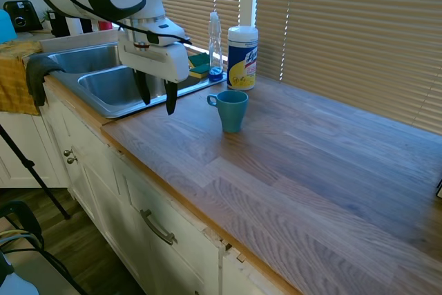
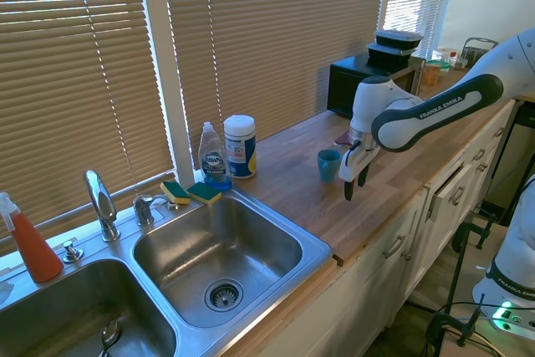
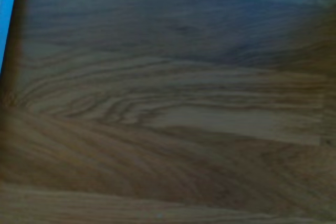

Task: Put the mug in the sink

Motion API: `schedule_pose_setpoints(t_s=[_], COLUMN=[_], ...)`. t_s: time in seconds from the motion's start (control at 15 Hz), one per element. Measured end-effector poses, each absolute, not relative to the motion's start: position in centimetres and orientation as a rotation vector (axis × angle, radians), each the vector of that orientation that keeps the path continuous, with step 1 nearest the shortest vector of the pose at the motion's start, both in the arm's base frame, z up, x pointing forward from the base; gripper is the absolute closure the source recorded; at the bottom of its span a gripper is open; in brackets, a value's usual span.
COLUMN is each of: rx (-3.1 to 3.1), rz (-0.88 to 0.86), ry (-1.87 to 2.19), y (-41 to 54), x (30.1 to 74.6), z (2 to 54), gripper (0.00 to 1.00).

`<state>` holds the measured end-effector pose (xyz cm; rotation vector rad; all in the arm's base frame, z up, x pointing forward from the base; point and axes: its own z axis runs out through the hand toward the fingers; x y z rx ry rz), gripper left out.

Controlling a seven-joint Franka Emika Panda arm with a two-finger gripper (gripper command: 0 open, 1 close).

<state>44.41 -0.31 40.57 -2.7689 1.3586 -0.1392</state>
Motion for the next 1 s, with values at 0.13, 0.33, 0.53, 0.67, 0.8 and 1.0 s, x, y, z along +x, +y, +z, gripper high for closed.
schedule_pose_setpoints(t_s=[0.13,0.33,0.53,0.67,0.8,1.0], rx=[-2.680,-2.550,-2.453,-2.393,-2.334,-2.256], rz=[-0.185,-0.249,-0.249,-0.229,-0.211,-0.186], ry=[1.434,1.569,1.692,1.772,1.854,1.976], y=[-2.7,-6.1,-8.8,-10.5,-12.5,-15.3], x=[45.4,47.0,49.7,52.0,54.0,55.3], z=[42.7,45.4,45.7,44.9,43.9,42.1], gripper=[0.00,0.00,0.00,0.00,0.00,0.00])
